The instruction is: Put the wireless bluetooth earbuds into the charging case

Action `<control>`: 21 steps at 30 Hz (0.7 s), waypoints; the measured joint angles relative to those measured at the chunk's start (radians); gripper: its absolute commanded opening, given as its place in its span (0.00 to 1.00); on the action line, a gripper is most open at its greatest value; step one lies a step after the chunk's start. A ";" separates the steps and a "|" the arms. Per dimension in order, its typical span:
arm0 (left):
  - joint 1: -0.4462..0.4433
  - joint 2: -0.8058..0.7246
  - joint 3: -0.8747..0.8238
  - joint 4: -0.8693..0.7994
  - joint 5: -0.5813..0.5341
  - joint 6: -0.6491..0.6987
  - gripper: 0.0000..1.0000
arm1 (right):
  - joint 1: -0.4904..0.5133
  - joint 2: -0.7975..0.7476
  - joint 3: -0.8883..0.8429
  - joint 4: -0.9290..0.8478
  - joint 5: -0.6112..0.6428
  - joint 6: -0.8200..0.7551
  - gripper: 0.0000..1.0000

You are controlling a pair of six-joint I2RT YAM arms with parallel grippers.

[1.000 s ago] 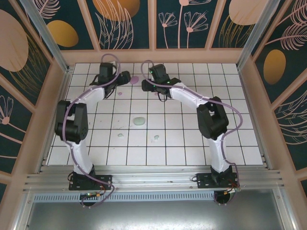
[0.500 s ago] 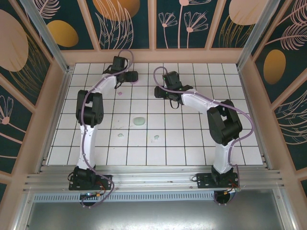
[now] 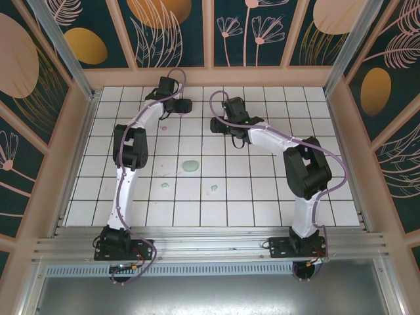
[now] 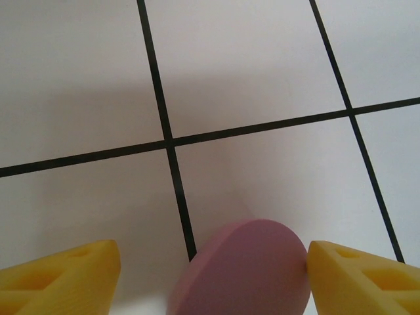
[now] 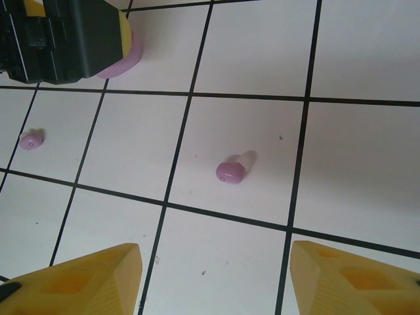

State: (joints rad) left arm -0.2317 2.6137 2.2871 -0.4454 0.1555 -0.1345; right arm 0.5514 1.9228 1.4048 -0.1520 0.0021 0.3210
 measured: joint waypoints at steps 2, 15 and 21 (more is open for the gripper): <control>-0.003 0.000 0.000 -0.009 -0.001 0.000 0.71 | 0.000 -0.001 -0.005 0.001 0.000 0.000 0.62; -0.038 -0.055 -0.135 0.060 -0.018 0.002 0.42 | 0.000 -0.040 -0.047 0.014 0.000 0.000 0.62; -0.043 -0.182 -0.357 0.127 -0.009 -0.005 0.43 | 0.000 -0.079 -0.080 0.025 0.000 0.003 0.62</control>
State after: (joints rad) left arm -0.2745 2.4321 1.9301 -0.3183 0.1463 -0.1394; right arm 0.5514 1.8442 1.3243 -0.1272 0.0017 0.3241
